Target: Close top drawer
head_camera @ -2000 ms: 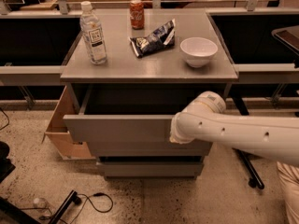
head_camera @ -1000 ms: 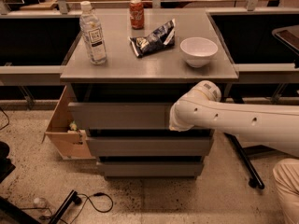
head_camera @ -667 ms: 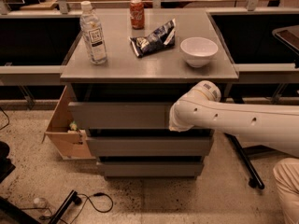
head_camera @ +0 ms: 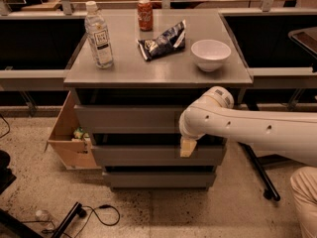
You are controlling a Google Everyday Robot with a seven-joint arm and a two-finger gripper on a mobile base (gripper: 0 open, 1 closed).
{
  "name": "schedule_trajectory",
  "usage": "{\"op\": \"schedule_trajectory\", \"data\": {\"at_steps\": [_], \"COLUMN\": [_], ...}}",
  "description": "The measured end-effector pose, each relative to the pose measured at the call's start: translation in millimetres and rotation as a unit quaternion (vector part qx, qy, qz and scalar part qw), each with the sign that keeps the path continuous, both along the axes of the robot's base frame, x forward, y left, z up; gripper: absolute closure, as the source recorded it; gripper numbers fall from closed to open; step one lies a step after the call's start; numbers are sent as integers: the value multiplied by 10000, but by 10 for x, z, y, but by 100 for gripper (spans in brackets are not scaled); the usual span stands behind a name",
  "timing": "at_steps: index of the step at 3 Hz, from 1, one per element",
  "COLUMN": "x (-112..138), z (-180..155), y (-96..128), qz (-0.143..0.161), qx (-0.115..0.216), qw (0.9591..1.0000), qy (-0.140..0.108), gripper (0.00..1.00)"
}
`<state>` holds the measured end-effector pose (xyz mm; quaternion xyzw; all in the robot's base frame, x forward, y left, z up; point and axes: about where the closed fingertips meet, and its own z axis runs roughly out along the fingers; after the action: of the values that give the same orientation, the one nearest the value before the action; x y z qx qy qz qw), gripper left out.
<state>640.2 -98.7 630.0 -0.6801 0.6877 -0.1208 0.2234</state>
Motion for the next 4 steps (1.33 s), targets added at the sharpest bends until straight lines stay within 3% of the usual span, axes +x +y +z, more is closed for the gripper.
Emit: {"op": "schedule_trajectory", "data": {"at_steps": [2, 3, 4], "x": [-25, -399, -1288], "z": [1, 251, 838], "y": [1, -123, -305], "qz": [0, 68, 95], "qx": [-1, -187, -913], "qw": [10000, 9998, 9957], "qy": [0, -55, 115], "gripper": [42, 66, 96]}}
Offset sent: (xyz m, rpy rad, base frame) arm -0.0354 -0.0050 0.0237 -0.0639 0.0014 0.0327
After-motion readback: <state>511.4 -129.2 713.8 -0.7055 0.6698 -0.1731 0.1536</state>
